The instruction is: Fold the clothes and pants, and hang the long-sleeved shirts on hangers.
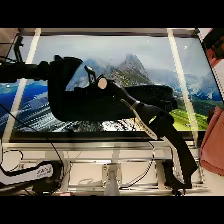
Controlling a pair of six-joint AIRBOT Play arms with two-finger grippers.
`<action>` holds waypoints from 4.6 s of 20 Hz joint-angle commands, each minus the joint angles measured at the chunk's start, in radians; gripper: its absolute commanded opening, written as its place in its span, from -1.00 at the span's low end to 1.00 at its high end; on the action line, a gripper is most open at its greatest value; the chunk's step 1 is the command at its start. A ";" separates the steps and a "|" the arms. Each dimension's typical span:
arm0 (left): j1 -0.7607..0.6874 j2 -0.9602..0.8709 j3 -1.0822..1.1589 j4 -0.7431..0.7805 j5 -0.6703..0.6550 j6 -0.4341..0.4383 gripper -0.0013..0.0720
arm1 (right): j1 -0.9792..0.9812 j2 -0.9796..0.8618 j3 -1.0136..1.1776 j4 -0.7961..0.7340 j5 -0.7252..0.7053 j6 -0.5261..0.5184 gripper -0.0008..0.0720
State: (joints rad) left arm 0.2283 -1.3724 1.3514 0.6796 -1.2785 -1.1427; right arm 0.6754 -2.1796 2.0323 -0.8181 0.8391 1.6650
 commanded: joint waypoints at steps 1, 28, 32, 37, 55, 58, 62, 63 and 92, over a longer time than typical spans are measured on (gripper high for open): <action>-0.071 0.003 0.000 0.000 -0.121 -0.006 -0.89 | -0.115 0.027 0.001 -0.006 0.060 0.002 -0.86; -0.317 0.100 -0.354 0.000 0.335 -0.027 0.94 | -0.443 0.248 0.001 -0.142 0.209 0.016 -0.86; -0.037 0.180 -0.354 0.169 0.257 -0.027 0.94 | -0.517 0.269 -0.002 -0.166 0.369 -0.013 -0.86; 0.115 0.155 -0.398 0.304 0.158 0.055 0.94 | -0.510 0.269 -0.126 -0.203 0.580 -0.218 -0.86; 0.022 -0.219 -0.421 0.027 0.114 0.366 0.12 | -0.439 0.296 -0.310 -0.045 0.476 -0.348 -0.26; 0.023 -0.217 -0.407 -0.080 0.088 0.367 -0.55 | -0.436 0.295 -0.311 -0.077 0.483 -0.351 -0.25; 0.023 -0.217 -0.403 -0.108 0.089 0.366 -0.54 | -0.431 0.294 -0.349 -0.093 0.500 -0.375 0.54; 0.023 -0.217 -0.403 -0.109 0.089 0.366 -0.54 | -0.422 0.294 -0.367 -0.085 0.515 -0.391 0.55; 0.025 -0.217 -0.403 -0.109 0.085 0.365 0.43 | -0.202 0.296 -0.473 0.051 0.092 -0.447 -0.86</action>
State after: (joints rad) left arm 0.2512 -1.5890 0.9474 0.5701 -1.1896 -0.7773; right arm 0.4778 -1.8904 1.5124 -0.7395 0.9379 1.2133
